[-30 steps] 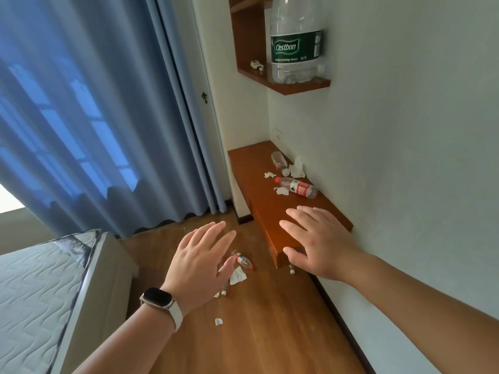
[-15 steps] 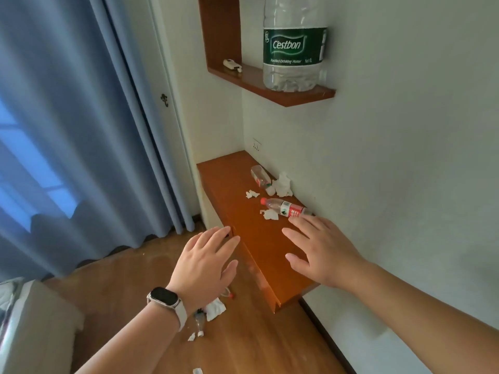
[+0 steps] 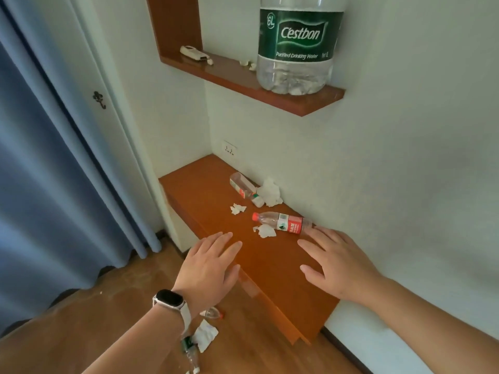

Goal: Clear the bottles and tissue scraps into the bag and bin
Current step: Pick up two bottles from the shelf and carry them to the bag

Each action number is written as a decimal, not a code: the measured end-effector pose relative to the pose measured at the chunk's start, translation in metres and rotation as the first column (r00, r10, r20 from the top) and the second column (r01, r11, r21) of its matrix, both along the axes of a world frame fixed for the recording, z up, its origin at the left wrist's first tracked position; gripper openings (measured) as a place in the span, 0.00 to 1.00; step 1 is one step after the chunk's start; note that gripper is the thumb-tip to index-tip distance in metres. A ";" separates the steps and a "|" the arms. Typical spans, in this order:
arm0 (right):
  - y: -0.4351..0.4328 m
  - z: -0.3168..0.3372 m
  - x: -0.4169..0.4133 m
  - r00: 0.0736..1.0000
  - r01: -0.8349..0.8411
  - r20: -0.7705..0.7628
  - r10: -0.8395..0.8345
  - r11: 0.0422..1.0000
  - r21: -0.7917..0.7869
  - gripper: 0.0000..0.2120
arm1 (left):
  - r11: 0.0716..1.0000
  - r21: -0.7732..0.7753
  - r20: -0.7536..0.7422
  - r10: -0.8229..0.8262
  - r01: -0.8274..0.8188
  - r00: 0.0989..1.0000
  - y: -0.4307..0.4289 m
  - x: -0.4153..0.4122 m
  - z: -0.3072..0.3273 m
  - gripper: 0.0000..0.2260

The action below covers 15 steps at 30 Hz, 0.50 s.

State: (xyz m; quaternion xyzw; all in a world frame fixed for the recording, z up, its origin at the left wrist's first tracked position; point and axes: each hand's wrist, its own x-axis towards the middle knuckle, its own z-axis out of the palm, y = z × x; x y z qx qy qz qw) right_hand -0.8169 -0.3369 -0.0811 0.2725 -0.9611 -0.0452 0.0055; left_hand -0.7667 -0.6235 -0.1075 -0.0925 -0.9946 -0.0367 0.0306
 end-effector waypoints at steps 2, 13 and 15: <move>-0.002 -0.003 -0.012 0.999 0.027 0.022 -0.027 1.000 0.003 0.29 | 1.000 0.000 0.023 -0.014 0.014 1.000 -0.003 -0.018 -0.006 0.23; -0.020 -0.061 -0.115 0.990 0.051 0.134 -0.036 0.993 -0.108 0.28 | 0.996 -0.087 0.159 0.028 -0.014 0.987 -0.006 -0.121 -0.052 0.24; -0.021 -0.072 -0.137 0.992 0.035 0.127 -0.019 0.991 -0.126 0.27 | 0.993 -0.117 0.143 0.014 0.003 0.990 -0.005 -0.141 -0.055 0.22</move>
